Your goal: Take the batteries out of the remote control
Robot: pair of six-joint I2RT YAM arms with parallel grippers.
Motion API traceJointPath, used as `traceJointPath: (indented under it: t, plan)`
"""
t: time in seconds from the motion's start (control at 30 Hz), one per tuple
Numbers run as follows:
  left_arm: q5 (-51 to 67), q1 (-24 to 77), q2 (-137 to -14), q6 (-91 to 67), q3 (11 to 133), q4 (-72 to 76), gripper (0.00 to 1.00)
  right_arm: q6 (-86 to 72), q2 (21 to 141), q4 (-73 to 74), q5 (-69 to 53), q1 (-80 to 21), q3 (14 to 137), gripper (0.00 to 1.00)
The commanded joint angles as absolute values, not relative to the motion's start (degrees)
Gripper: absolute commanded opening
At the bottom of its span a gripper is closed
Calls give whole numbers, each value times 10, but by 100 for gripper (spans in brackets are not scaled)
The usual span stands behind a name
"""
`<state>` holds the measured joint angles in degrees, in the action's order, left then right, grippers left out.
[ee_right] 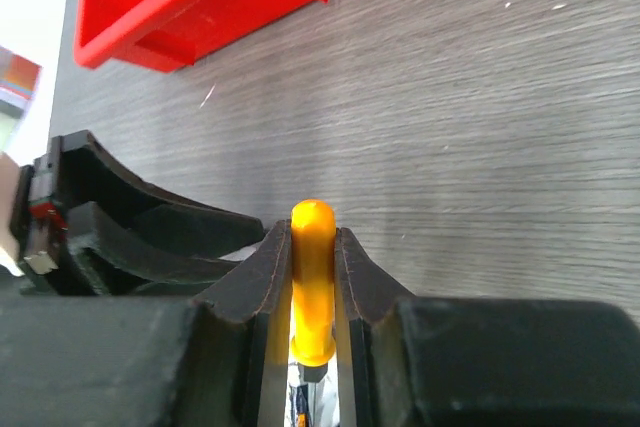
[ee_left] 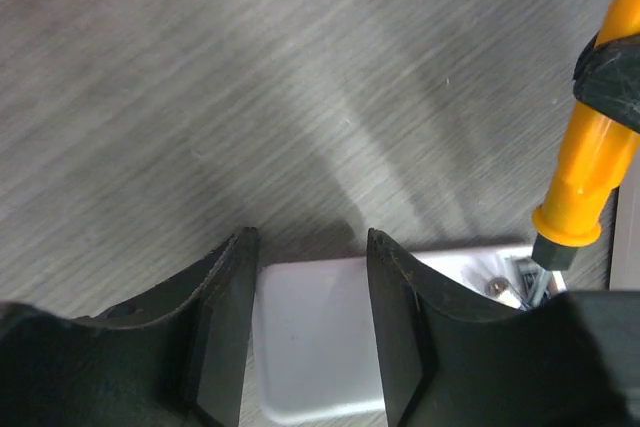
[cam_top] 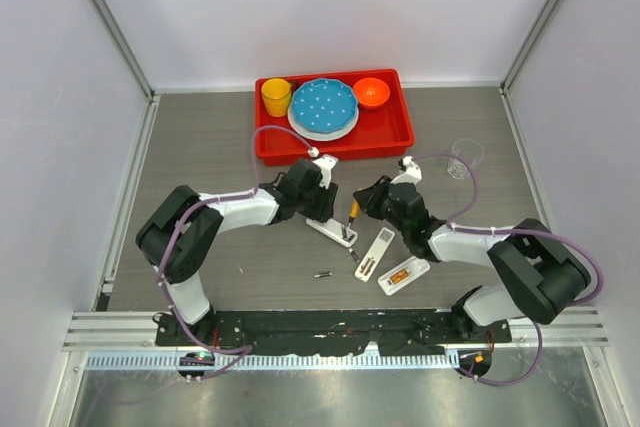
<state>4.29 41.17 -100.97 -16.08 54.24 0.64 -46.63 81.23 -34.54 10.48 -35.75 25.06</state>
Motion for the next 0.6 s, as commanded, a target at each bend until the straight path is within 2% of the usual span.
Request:
traceJointPath:
  t: [0.0, 0.33, 0.57]
  plan:
    - [90, 434, -1043, -159, 525, -79, 50, -460, 800, -320, 79, -373, 299, 1]
    - [82, 434, -1039, -159, 522, -79, 50, -432, 787, -292, 103, -402, 313, 1]
    - [76, 434, -1000, -166, 514, -64, 57, -425, 759, -278, 104, -402, 312, 1]
